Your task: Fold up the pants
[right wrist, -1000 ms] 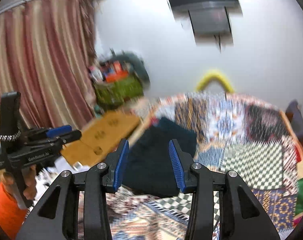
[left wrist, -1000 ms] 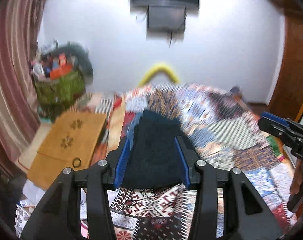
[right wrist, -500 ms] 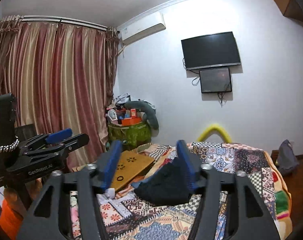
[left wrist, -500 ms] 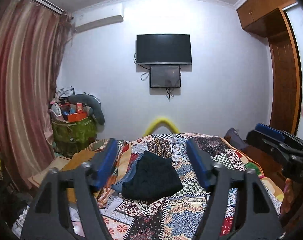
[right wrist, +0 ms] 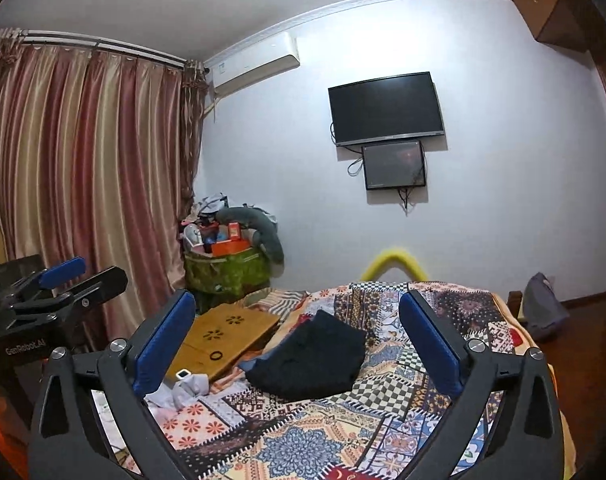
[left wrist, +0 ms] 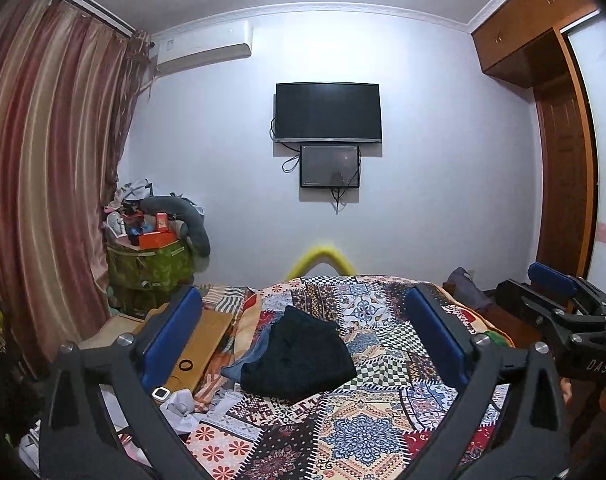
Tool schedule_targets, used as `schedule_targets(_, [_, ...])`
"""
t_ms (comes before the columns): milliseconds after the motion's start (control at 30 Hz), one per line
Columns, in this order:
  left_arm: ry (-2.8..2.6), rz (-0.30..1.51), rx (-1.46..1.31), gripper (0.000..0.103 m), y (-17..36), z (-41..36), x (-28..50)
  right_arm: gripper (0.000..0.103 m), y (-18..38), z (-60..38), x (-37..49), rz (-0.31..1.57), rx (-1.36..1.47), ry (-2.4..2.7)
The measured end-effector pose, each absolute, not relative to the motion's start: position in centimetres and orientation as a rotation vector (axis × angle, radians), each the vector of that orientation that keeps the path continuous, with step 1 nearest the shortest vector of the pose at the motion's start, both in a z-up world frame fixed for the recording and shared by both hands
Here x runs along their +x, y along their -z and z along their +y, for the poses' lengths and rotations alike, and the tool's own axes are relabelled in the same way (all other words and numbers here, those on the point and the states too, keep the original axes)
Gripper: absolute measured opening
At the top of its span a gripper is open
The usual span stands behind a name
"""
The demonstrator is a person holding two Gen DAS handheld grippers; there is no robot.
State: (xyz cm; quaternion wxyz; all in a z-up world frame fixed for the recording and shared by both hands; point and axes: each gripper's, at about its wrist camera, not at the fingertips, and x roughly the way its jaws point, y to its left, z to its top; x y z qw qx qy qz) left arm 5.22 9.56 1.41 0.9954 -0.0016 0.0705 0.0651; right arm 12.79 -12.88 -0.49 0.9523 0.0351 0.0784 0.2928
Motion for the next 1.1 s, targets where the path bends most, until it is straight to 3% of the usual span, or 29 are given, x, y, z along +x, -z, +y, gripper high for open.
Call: schedule_targets(1100, [-0.112,0.194,-0.008,0.103,0.5,8.8,6.4,0.102,1.5,-13.5,12.8,0.211,0.067,-0.579])
